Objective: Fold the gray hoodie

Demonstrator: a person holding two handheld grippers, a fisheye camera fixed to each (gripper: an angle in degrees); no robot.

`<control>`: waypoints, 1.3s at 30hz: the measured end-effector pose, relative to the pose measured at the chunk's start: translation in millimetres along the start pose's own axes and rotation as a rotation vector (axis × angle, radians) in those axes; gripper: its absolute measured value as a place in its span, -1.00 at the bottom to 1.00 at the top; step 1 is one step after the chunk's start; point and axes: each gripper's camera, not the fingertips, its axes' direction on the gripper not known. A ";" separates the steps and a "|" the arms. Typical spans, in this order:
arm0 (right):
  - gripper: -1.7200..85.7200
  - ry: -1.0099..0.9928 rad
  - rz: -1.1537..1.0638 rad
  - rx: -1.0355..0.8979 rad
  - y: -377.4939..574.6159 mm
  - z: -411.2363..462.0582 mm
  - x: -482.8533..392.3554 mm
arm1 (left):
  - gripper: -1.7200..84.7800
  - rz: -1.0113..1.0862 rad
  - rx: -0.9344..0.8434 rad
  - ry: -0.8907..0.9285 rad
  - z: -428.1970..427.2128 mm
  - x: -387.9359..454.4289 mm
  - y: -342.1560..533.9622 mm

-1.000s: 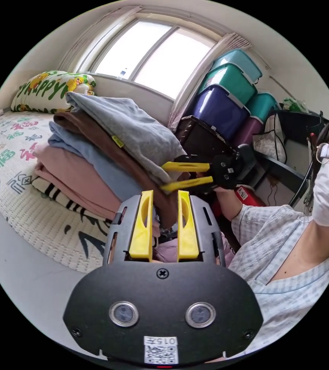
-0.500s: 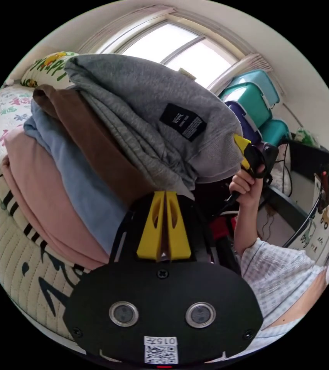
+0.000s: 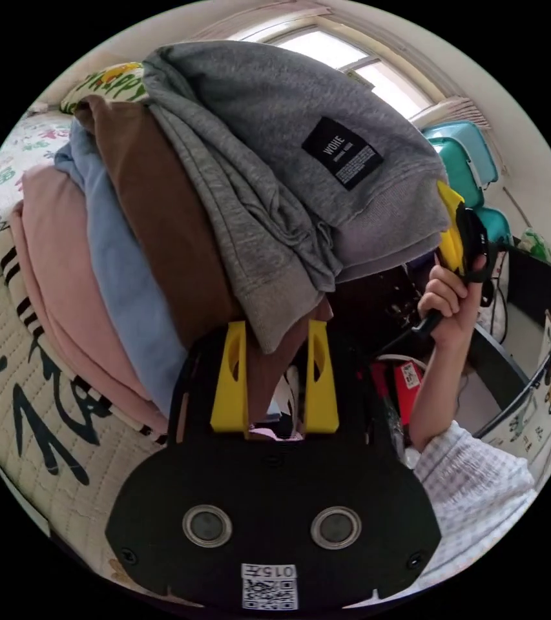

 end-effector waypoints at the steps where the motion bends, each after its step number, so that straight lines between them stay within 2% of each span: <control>1: -0.88 0.008 -0.003 -0.002 1.6 -4.9 1.0 | -0.74 0.028 0.022 -0.062 -1.6 10.0 5.7; 3: -0.88 0.017 -0.003 -0.004 3.6 -12.1 4.0 | -0.85 0.069 0.046 -0.102 -6.5 19.0 13.9; 5: -0.88 0.010 0.005 -0.004 4.8 -19.6 8.7 | -0.91 0.050 0.062 -0.007 -18.6 13.3 19.5; 7: -0.88 -0.005 0.012 0.018 4.5 -34.0 15.0 | -0.95 0.043 0.123 0.193 -50.9 6.5 23.9; 11: -0.89 -0.078 0.032 0.202 -9.2 -81.9 23.4 | -0.96 0.180 0.259 0.198 -135.2 41.1 12.8; 13: -0.90 -0.111 0.046 0.341 -29.1 -122.5 20.5 | -0.97 0.196 0.409 0.194 -214.9 58.9 -1.3; 16: -0.90 -0.025 0.041 0.467 -61.0 -169.1 6.8 | -0.97 0.175 0.556 0.212 -324.2 66.1 -19.4; 18: -0.91 -0.039 0.075 0.519 -77.3 -190.0 1.7 | -0.97 0.209 0.649 0.228 -394.7 79.5 -13.2; 24: -0.92 -0.180 0.089 0.635 -71.2 -204.7 -30.4 | -0.97 0.341 1.001 0.229 -621.0 132.4 97.6; 27: -0.93 -0.299 0.050 0.636 -60.0 -181.6 -47.9 | -0.97 0.402 1.132 0.068 -705.8 169.4 167.5; 32: -0.93 -0.345 -0.021 0.543 -71.7 -98.0 -88.2 | -0.97 0.398 1.164 -0.266 -781.6 200.5 212.4; 34: -0.93 -0.311 0.010 0.480 -85.9 -35.0 -92.5 | -0.97 0.288 1.113 -0.476 -802.4 175.6 201.0; 36: -0.93 -0.263 0.069 0.411 -102.6 22.3 -85.6 | -0.97 0.152 1.034 -0.581 -816.1 133.8 177.4; 39: -0.93 -0.147 0.205 0.291 -144.1 120.9 -73.4 | -0.97 -0.098 0.943 -0.617 -840.4 63.2 121.8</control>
